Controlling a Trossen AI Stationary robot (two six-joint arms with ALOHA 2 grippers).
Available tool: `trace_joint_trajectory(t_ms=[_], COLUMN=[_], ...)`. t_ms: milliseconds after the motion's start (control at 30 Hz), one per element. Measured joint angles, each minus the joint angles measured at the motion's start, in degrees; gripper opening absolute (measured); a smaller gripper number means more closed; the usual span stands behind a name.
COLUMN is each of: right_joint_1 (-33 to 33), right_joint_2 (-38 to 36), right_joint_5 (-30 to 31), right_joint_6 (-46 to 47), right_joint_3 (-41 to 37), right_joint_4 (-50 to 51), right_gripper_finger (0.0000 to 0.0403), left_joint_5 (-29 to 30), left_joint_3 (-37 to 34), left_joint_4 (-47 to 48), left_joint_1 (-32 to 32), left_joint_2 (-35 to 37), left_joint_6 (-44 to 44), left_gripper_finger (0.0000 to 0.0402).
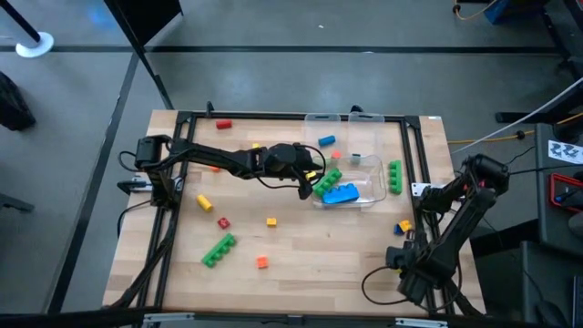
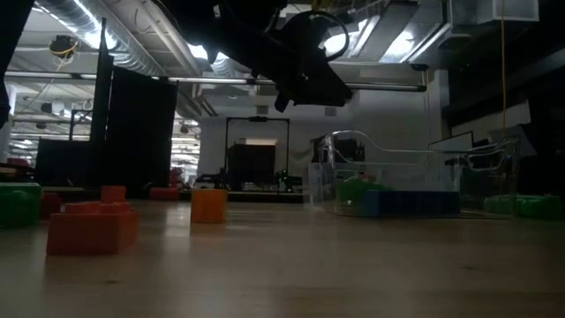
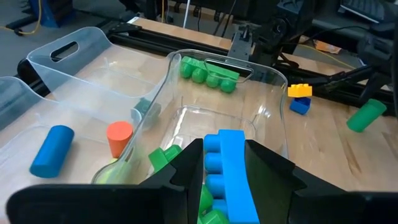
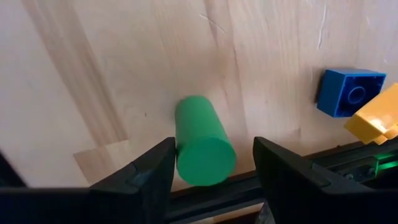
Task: Sort blocks by size
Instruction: Put the green cylindrical block into the left transparent bin
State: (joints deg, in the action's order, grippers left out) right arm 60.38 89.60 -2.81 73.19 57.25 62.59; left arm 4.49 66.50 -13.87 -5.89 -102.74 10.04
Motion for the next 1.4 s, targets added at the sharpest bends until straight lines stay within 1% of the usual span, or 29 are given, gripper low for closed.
trace_joint_trajectory(t_ms=[300,567,667,833,900,1067,1167,1267,1333,1400], right_joint_1=[0.00,0.00,0.00,0.00,0.00,-0.02,-0.18,-1.56,-3.36,-5.57], right_joint_2=[2.42,2.49,2.49,2.40,2.36,2.34,2.32,2.40,2.47,2.47], right_joint_5=[-0.22,-0.22,-0.22,-0.22,-0.24,-0.22,1.98,5.14,8.07,11.05], right_joint_6=[-0.19,-0.18,-0.20,-0.20,-0.20,-0.20,-0.20,-0.93,-3.42,-6.88], right_joint_3=[-0.02,-0.02,-0.02,0.00,0.02,0.07,0.10,0.56,1.23,2.27], right_joint_4=[-0.08,-0.15,-0.46,-1.59,-1.76,-3.19,-5.15,-5.86,-5.79,-5.80], right_gripper_finger=[0.0218,0.0215,0.0198,0.0152,0.0140,0.0144,0.0155,0.0151,0.0142,0.0140], left_joint_5=[-0.02,0.00,-0.01,0.00,0.00,0.00,-0.01,0.00,0.00,0.00], left_joint_3=[0.00,0.00,0.00,0.00,0.00,0.00,0.00,0.00,0.00,0.02], left_joint_4=[0.00,-0.02,-0.02,0.00,-0.02,-0.01,0.16,0.22,0.69,3.13], left_joint_1=[0.00,0.00,0.00,0.00,0.00,0.00,0.21,0.26,0.28,0.26], left_joint_2=[0.00,0.00,0.00,0.00,0.00,0.02,0.67,2.61,4.74,7.22], left_joint_6=[0.00,0.00,0.00,0.00,0.00,0.00,-0.19,-3.00,-4.68,-6.00], left_gripper_finger=[0.0102,0.0102,0.0102,0.0102,0.0102,0.0102,0.0102,0.0102,0.0101,0.0098])
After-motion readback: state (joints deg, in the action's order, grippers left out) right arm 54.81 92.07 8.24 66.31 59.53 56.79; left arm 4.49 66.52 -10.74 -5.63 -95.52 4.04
